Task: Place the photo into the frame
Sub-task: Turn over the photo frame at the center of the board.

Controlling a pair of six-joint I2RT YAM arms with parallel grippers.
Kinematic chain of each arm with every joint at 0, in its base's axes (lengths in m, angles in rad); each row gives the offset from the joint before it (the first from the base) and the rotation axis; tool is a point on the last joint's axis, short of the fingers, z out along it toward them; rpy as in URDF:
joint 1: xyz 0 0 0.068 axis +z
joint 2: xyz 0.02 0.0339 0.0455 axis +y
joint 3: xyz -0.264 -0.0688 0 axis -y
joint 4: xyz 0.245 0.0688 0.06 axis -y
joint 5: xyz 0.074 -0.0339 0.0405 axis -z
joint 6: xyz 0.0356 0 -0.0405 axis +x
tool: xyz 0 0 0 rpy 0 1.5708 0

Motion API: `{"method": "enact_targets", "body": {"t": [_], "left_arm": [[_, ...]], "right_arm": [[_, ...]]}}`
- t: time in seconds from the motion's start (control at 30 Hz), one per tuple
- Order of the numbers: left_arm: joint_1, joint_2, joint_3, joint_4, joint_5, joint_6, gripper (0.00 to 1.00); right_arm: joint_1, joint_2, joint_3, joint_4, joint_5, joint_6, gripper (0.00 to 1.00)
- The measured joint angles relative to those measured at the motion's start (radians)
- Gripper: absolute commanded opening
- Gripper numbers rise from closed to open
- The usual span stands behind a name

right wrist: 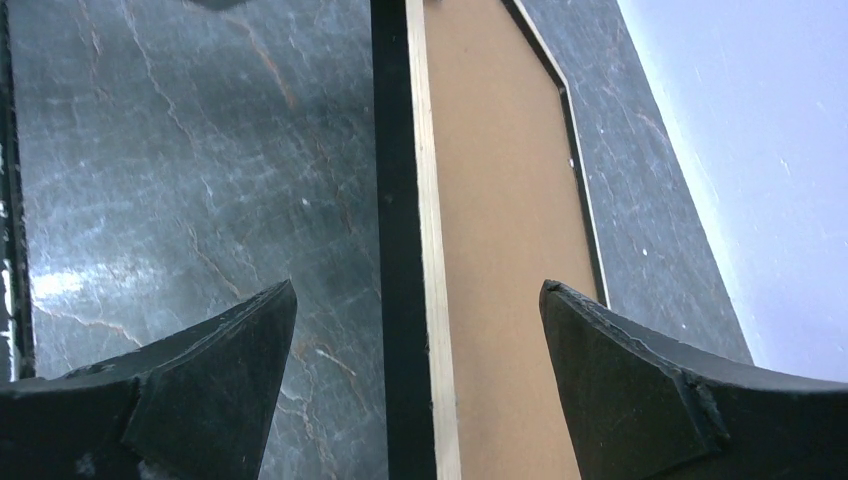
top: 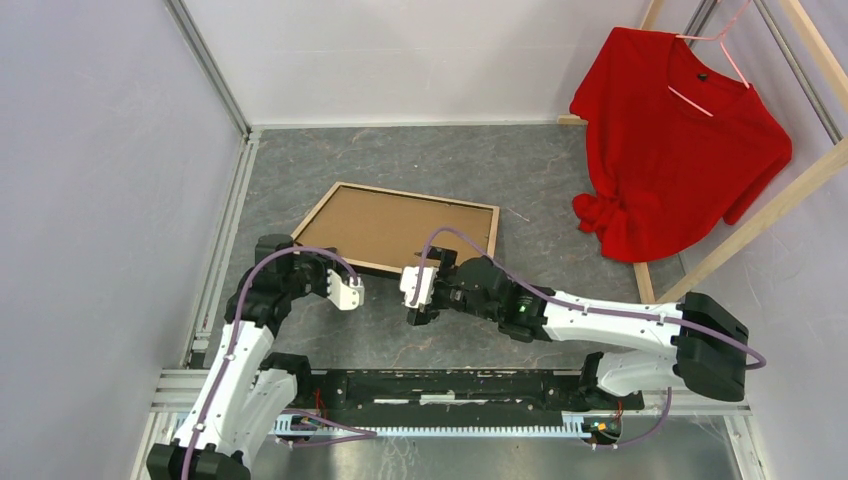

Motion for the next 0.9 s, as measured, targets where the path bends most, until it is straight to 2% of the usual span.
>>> {"method": "enact_targets", "body": {"t": [0.2,0.57,0.6,0.63,0.67,0.73,0.77,0.9], "left_arm": [[0.0,-0.001,0.012,-0.021,0.002,-0.022,0.37],[-0.002,0.01,0.048,-0.043,0.002,-0.049,0.39],[-0.002,0.01,0.048,-0.043,0.002,-0.053,0.4],[-0.002,0.01,0.048,-0.045,0.002,-0.055,0.44],[-0.002,0.01,0.048,-0.047,0.002,-0.057,0.51],[-0.002,0.01,0.048,-0.048,0.002,-0.064,0.89],[-0.002,0.01,0.05,-0.046,0.004,-0.071,0.97],[-0.002,0.008,0.081,-0.023,0.018,-0.142,1.0]], "right_arm": [[0.036,0.04,0.016,-0.055,0.135,-0.084,0.97],[0.13,0.18,0.05,-0.033,0.5,-0.306,0.5],[0.138,0.18,0.05,-0.024,0.523,-0.317,0.49],[0.146,0.18,0.052,-0.019,0.54,-0.328,0.47],[0.151,0.182,0.056,-0.014,0.555,-0.333,0.43],[0.156,0.19,0.072,-0.019,0.576,-0.335,0.38],[0.158,0.196,0.082,-0.031,0.579,-0.333,0.37],[0.161,0.211,0.13,-0.092,0.583,-0.312,0.3]]}}
